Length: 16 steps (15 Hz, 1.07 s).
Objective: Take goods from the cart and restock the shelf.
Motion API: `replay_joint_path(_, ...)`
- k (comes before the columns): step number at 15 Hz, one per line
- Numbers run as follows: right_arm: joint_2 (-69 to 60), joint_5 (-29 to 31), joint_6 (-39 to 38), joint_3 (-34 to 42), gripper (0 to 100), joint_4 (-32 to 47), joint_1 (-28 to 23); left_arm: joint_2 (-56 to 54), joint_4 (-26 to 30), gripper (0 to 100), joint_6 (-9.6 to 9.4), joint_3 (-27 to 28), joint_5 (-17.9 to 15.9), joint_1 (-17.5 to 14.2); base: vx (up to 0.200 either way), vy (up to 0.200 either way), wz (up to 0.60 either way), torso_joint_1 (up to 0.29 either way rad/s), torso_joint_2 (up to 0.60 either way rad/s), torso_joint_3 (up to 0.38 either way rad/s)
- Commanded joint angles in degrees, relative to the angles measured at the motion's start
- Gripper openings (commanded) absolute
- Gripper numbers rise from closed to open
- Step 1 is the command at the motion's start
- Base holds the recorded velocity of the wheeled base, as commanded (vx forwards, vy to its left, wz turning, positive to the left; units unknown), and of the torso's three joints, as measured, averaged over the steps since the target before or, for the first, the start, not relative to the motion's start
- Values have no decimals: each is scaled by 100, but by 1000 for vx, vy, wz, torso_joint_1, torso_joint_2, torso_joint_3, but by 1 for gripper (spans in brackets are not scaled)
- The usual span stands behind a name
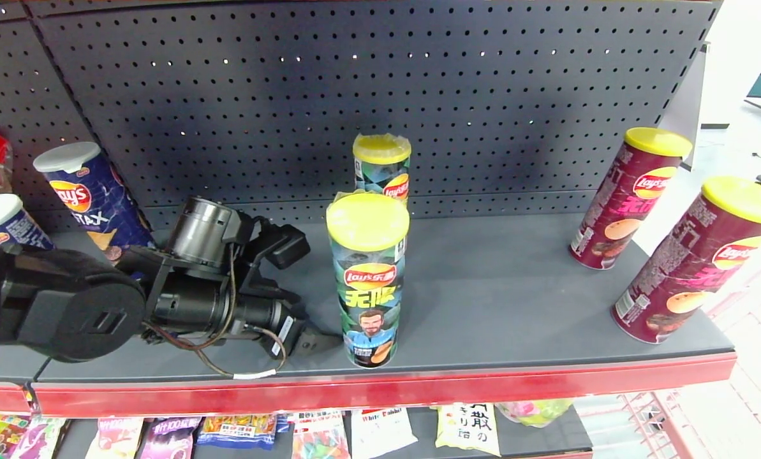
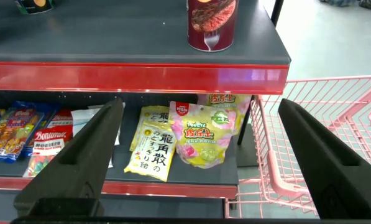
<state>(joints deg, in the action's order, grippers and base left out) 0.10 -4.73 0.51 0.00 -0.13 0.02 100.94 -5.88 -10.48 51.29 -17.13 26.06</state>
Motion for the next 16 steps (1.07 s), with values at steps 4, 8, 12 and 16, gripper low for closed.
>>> replay_joint_path(4, -1, -2, 2, 0, 100, 5, -2, 75, 16, 100, 2, 31, -1, 22, 0, 0, 0, 0, 0, 0)
replay_joint_path(8, -1, -2, 2, 0, 100, 5, -2, -426, 25, 100, 20, -312, -1, -172, 0, 0, 0, 0, 0, 0)
replay_joint_path(12, -1, -2, 2, 0, 100, 5, 6, -2623, 25, 100, 20, -1631, -1, -884, 0, 0, 0, 0, 0, 0)
replay_joint_path(16, -1, -2, 2, 0, 100, 5, -2, -5585, 632, 100, 29, -3133, 52, -1771, 0, 0, 0, 0, 0, 0)
